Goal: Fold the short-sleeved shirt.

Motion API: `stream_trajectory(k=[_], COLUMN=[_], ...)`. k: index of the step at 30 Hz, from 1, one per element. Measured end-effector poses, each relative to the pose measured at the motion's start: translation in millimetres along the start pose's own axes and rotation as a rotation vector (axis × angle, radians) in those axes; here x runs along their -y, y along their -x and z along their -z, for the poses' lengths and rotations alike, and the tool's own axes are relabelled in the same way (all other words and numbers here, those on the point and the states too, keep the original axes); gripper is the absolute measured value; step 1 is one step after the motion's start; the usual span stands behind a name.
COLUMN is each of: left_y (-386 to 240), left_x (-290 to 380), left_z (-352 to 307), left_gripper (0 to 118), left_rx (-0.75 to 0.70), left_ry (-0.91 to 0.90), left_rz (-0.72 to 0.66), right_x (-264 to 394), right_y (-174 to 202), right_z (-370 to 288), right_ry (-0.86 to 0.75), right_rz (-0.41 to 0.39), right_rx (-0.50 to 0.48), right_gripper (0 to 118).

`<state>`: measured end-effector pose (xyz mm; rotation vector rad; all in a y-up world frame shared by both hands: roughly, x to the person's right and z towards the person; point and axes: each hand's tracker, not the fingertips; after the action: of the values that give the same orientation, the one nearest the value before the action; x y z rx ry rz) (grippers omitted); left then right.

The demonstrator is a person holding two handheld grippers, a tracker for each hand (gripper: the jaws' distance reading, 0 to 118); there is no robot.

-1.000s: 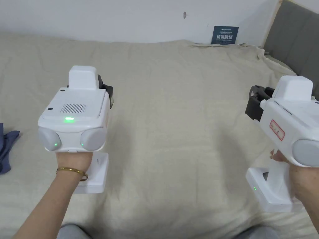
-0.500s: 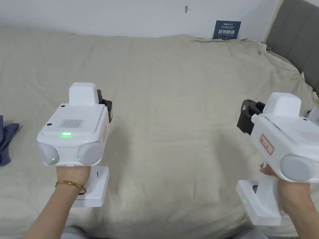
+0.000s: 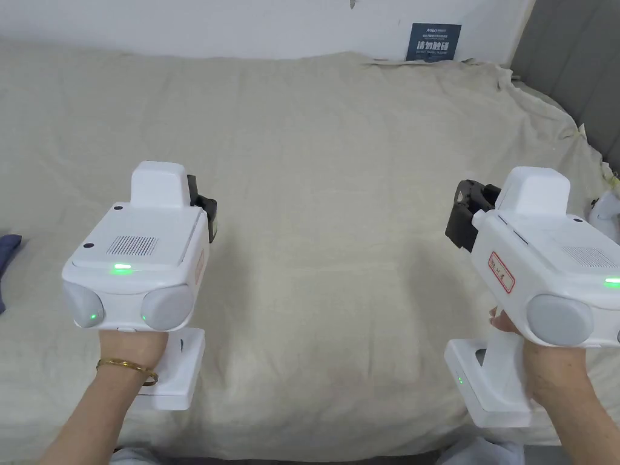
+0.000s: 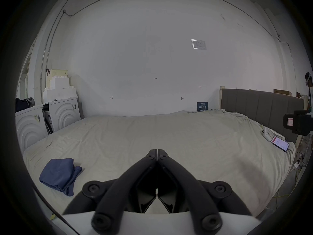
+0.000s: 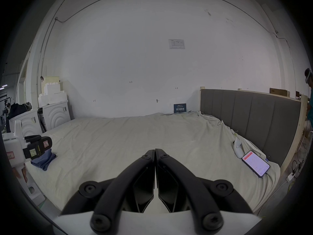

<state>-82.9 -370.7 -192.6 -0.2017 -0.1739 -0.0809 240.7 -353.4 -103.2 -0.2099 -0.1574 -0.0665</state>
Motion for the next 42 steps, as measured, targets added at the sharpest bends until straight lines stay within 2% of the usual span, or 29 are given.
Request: stream_trajectory(k=[42], left_y=[-1.8], left_x=[8.3], left_z=[1.2], left_gripper=[0], left_rx=[0.010], left_ry=[0.010], left_rz=[-0.015], right_x=[8.4], right_y=[13.6], right_z=[4.9], right_ry=[0.018], right_rz=[-0.007], right_rx=[-0.038], right_gripper=[0])
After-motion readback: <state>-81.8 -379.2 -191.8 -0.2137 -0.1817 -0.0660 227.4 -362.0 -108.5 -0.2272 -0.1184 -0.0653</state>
